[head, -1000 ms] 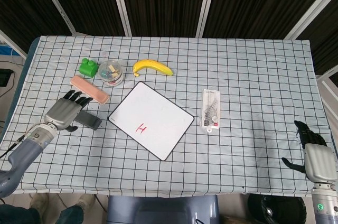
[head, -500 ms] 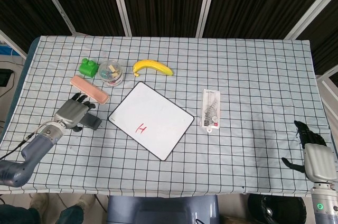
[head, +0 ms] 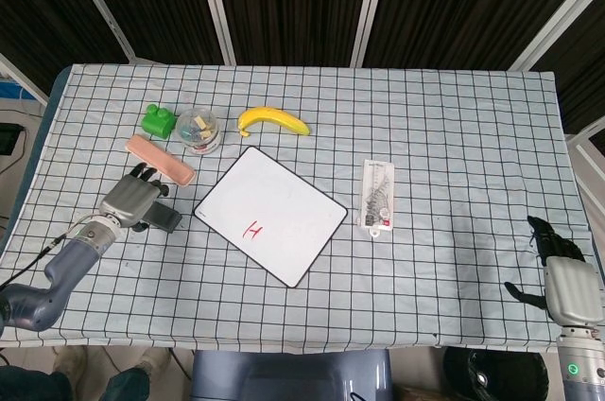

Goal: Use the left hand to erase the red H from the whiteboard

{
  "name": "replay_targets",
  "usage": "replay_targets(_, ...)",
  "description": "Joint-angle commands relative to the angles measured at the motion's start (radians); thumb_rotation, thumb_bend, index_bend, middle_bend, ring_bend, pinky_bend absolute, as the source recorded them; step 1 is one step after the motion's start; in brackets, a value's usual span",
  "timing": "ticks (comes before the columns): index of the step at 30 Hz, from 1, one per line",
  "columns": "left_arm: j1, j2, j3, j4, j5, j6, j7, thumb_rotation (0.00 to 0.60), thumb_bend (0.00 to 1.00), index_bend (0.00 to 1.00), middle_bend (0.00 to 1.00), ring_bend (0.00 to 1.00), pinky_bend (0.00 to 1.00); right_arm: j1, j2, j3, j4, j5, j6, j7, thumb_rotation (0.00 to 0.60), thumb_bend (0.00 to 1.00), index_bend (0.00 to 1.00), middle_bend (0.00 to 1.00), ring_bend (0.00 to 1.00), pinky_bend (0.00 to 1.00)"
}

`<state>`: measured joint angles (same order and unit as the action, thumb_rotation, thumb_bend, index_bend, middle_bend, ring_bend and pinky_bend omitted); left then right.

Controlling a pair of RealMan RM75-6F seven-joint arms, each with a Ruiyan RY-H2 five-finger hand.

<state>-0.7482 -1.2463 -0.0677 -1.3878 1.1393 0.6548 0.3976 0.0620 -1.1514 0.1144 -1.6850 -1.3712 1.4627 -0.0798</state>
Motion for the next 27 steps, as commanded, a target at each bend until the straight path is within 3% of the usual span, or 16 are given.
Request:
replay_targets(1, 0.002, -0.012, 0.004, 0.011, 0.019, 0.011, -0.022, 0.600, 0.16, 0.35, 0.33, 0.09, 0.09, 0.000, 0.001, 0.000, -0.001, 0.002, 0.000, 0.001, 0.600, 0.06, 0.09, 0.12, 0.21, 0.23)
replay_targets(27, -0.005, -0.048, 0.038, 0.067, 0.071, 0.034, -0.060, 0.600, 0.16, 0.40, 0.40, 0.10, 0.09, 0.002, 0.004, 0.000, -0.006, 0.012, -0.010, 0.001, 0.600, 0.06, 0.09, 0.12, 0.21, 0.23)
